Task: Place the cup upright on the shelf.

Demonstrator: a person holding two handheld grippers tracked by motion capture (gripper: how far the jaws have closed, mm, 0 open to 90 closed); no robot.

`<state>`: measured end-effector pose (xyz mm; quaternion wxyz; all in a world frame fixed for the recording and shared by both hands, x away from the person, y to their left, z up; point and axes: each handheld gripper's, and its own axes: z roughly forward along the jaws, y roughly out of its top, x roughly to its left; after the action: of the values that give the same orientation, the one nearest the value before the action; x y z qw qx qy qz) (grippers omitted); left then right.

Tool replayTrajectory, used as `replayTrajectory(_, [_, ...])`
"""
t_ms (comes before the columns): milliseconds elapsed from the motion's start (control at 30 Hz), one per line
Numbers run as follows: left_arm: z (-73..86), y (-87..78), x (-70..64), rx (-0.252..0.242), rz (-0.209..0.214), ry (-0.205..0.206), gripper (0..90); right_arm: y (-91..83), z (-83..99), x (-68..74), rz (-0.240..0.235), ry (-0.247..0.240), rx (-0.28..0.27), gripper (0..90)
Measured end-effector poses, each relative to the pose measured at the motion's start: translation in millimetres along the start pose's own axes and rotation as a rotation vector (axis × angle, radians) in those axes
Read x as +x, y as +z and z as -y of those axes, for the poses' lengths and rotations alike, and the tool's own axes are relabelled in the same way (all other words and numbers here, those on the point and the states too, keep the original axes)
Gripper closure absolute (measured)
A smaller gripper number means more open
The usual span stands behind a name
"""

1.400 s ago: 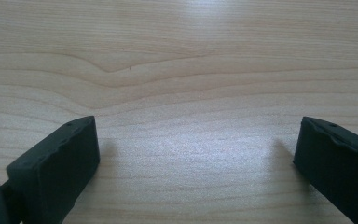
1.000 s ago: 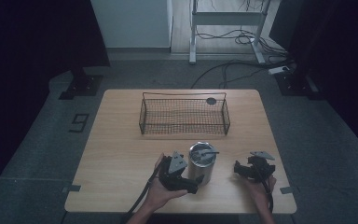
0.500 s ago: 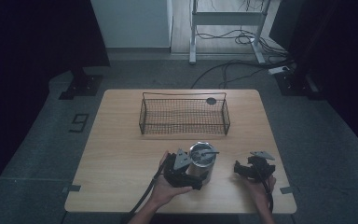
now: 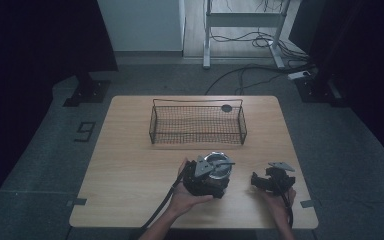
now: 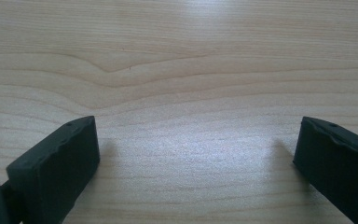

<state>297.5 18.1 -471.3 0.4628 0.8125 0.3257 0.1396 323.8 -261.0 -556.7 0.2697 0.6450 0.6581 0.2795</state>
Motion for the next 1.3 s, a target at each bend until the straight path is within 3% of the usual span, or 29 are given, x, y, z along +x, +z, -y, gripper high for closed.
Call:
replayTrajectory(267, [0.8, 9.1, -0.3, -0.002, -0.008, 0.022, 2.0, 0.0, 0.0, 0.0, 0.000, 0.000, 0.000, 0.0])
replayTrajectory(767, [0.3, 7.2, -1.4, 0.001, -0.019, 0.050, 3.6, 0.0, 0.0, 0.0, 0.000, 0.001, 0.000, 0.0])
replayTrajectory(967, [-0.8, 4.2, -1.2, 0.006, -0.012, 0.049, 3.7, 0.1, -0.1, 0.0, 0.000, 0.000, 0.000, 0.0])
replayTrajectory(1300, [-9.5, -11.6, -0.7, -0.032, -0.008, 0.055, 3.8, 0.1, -0.1, 0.0, 0.000, 0.000, -0.001, 0.0])
